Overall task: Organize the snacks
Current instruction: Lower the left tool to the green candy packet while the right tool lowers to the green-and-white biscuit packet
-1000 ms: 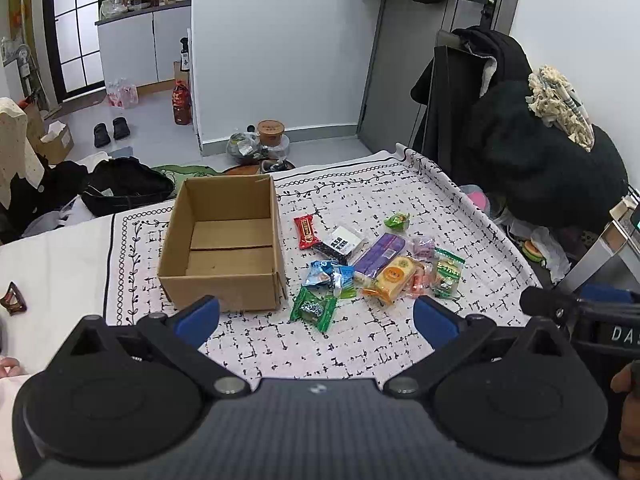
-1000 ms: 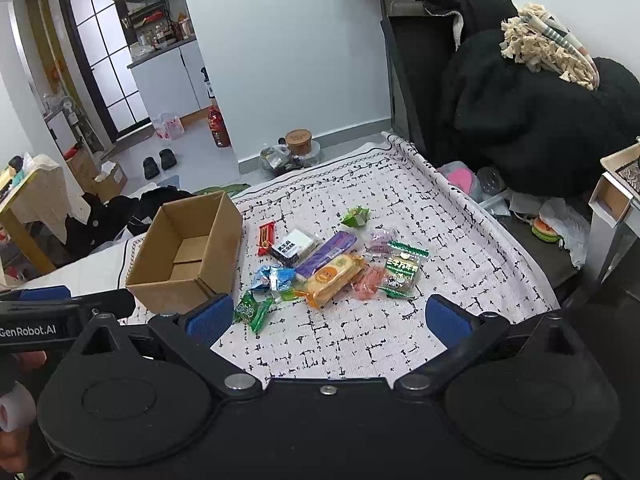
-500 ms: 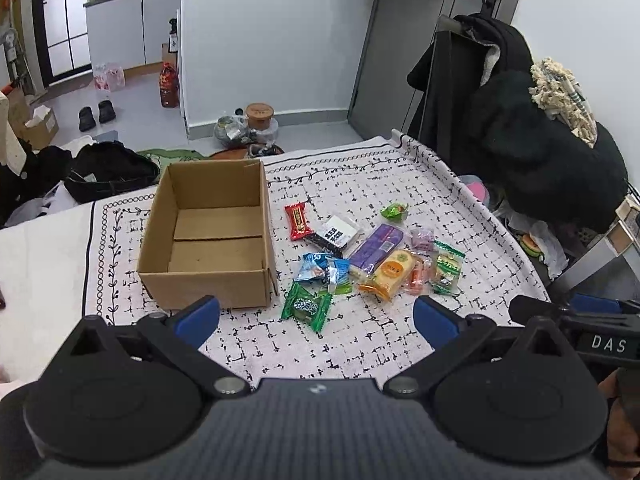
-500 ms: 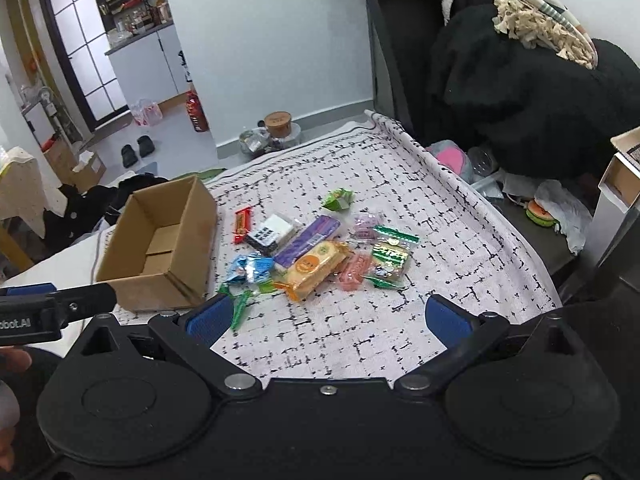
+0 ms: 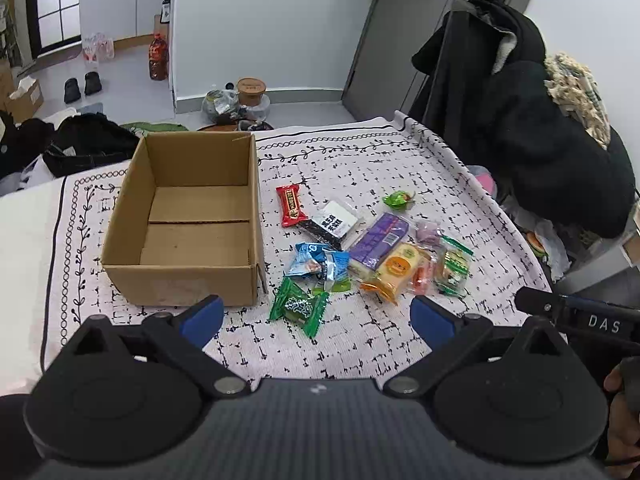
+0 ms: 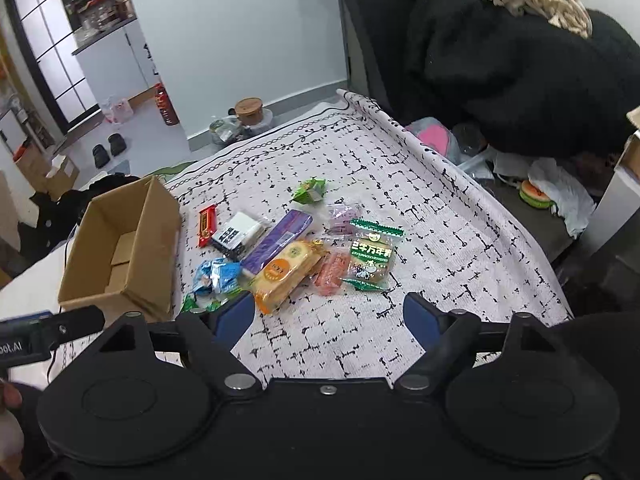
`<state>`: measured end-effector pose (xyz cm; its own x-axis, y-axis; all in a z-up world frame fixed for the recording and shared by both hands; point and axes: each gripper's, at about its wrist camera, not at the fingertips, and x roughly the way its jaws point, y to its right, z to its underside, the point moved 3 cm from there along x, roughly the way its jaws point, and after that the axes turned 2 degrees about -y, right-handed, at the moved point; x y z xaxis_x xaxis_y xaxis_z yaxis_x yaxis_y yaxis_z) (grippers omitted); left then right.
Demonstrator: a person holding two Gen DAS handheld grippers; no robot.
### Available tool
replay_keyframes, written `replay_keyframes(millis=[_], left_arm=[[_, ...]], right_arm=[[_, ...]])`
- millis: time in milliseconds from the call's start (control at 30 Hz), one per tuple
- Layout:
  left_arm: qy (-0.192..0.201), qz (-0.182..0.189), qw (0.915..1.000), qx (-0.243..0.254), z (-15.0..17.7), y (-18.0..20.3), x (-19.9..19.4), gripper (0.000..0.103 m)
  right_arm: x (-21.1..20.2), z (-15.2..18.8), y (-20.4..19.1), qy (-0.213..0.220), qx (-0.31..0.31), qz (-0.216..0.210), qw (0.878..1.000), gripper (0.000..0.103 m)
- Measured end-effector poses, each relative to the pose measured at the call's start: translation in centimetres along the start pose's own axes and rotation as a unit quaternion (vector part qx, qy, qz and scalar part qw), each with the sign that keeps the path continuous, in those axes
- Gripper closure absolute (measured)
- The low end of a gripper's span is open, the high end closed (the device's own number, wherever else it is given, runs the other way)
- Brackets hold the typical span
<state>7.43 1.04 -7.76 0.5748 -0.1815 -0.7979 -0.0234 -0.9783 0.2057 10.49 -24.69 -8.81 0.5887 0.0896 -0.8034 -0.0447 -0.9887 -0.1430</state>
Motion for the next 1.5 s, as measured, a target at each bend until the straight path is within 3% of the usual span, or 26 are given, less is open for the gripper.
replay_keyframes(millis=[567, 933, 1300, 1500], left_arm=[[-0.043, -0.010, 0.9988, -0.019, -0.9, 0.0, 6.8, 0.016], [-0.070, -0.030, 0.9970, 0.013, -0.7, 0.1, 11.3, 0.026], [-0.096, -0.049, 0.9938, 0.026, -0.1, 0.7, 15.3, 0.036], [-0.111, -0.060, 0.9919, 0.009, 0.0, 0.8, 17.0, 0.051]], right_arm=[[6.2, -2.8, 1.2, -0.042, 0.039, 0.024, 0.998, 0.037], [9.8, -2.7, 1.6, -0.048, 0.049, 0.027, 0.997, 0.038], [13.0, -2.7, 2.5, -0.062, 0.068, 0.042, 0.995, 0.047], [14.1, -2.9, 3.0, -0.066, 0.066, 0.045, 0.995, 0.047]])
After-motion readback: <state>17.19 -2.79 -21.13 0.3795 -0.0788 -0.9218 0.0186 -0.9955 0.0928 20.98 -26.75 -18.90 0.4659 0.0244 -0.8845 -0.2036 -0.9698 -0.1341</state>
